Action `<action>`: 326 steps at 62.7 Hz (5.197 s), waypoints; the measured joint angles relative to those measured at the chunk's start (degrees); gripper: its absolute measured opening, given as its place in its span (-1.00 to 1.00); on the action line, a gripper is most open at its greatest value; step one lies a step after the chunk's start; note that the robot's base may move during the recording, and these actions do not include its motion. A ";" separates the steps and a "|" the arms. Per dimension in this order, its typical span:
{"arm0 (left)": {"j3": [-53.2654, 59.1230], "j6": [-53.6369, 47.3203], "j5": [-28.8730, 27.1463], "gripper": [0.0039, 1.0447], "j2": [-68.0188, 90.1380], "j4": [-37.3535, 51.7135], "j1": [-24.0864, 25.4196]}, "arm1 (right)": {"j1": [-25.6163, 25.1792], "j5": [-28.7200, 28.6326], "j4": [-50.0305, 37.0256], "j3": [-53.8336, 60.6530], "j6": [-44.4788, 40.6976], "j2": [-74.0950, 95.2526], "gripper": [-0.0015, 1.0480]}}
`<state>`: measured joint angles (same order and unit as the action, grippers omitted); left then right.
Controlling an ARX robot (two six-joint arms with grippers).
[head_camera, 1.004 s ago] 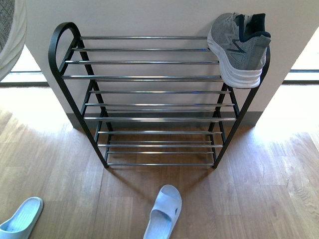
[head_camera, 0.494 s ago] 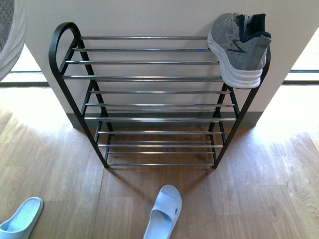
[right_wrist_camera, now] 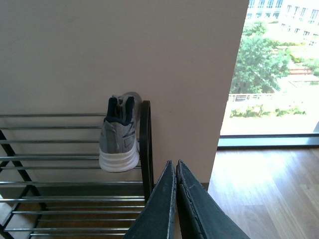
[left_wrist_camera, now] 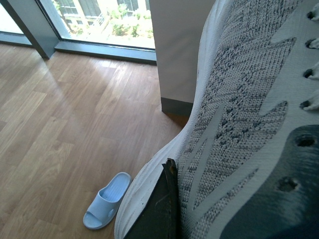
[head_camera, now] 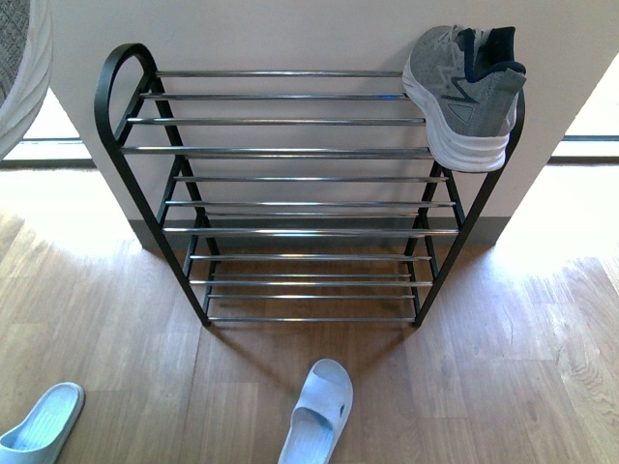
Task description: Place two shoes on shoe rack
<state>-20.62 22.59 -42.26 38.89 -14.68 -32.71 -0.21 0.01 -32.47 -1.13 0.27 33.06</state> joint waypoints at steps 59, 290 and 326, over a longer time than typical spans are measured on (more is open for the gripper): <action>0.00 0.02 0.00 -0.97 0.00 0.00 0.00 | 0.00 0.00 20.83 0.02 0.00 -21.53 -0.97; -72.54 10.08 46.56 -0.97 88.72 11.47 12.00 | 0.11 0.02 32.28 0.02 -0.11 -32.79 0.82; -94.53 18.36 45.38 -0.97 105.39 -1.79 7.43 | 0.11 0.00 32.28 0.02 -0.11 -32.79 0.82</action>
<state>-115.15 40.95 3.11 144.29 -16.47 -25.28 -0.10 0.01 -0.19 -1.10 0.16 0.27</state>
